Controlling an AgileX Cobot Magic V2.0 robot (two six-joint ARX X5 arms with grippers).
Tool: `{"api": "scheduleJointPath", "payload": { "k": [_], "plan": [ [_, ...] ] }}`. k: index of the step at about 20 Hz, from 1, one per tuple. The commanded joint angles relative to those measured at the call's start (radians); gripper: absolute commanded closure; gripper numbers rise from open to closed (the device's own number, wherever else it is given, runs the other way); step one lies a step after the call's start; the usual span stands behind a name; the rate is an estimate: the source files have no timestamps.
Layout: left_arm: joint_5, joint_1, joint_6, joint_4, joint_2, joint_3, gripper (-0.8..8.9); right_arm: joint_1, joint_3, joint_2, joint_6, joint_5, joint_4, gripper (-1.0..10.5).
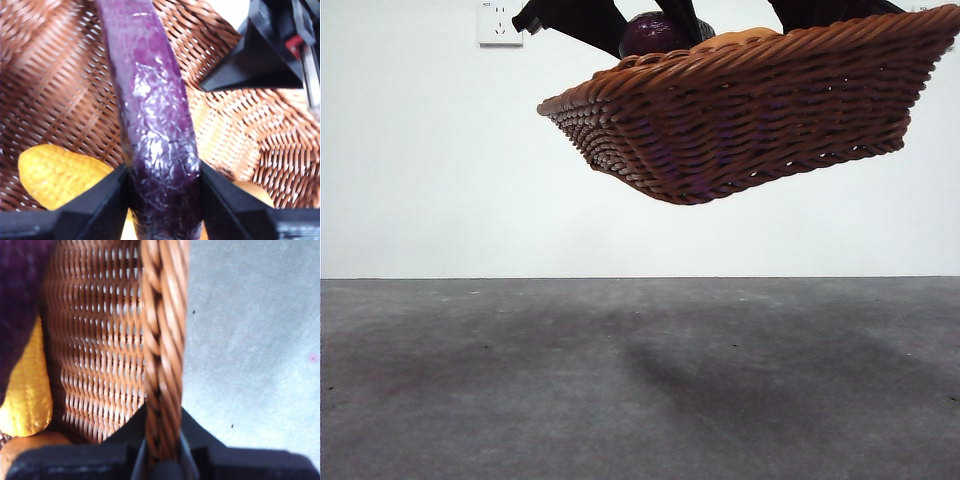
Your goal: Help me put the vegetables on the table into the basket
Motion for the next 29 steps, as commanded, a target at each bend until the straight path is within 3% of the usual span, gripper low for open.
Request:
{"api": "scheduleJointPath", "payload": {
  "k": [1, 6, 11, 12, 15, 20, 25, 29],
  "plan": [
    [-0.002, -0.005, -0.017, 0.026, 0.01, -0.005, 1.97, 0.002, -0.006, -0.008, 0.011, -0.014, 0.009, 9.5],
    [-0.008, 0.001, 0.003, 0.056, -0.007, -0.005, 1.98, -0.001, -0.006, -0.007, 0.034, 0.005, 0.06, 9.5],
    [-0.267, 0.016, 0.128, -0.089, -0.205, -0.005, 2.11, -0.099, -0.006, 0.018, 0.029, 0.027, 0.08, 9.5],
    [-0.31, 0.018, 0.15, -0.144, -0.252, -0.005, 3.22, -0.132, -0.006, 0.031, 0.018, 0.027, 0.079, 9.5],
    [-0.335, 0.017, 0.174, -0.312, -0.397, -0.005, 8.37, -0.219, -0.006, 0.081, -0.014, 0.016, 0.08, 9.5],
    [-0.343, 0.016, 0.113, -0.548, -0.559, -0.013, 8.21, -0.317, -0.006, 0.216, -0.047, -0.023, 0.156, 9.5],
    [-0.278, 0.016, 0.058, -0.548, -0.707, -0.071, 8.22, -0.383, -0.005, 0.342, -0.116, -0.168, 0.222, 9.5],
    [-0.219, 0.016, 0.012, -0.548, -0.795, -0.114, 8.22, -0.442, -0.005, 0.383, -0.145, -0.19, 0.264, 9.5]
  ]
}}
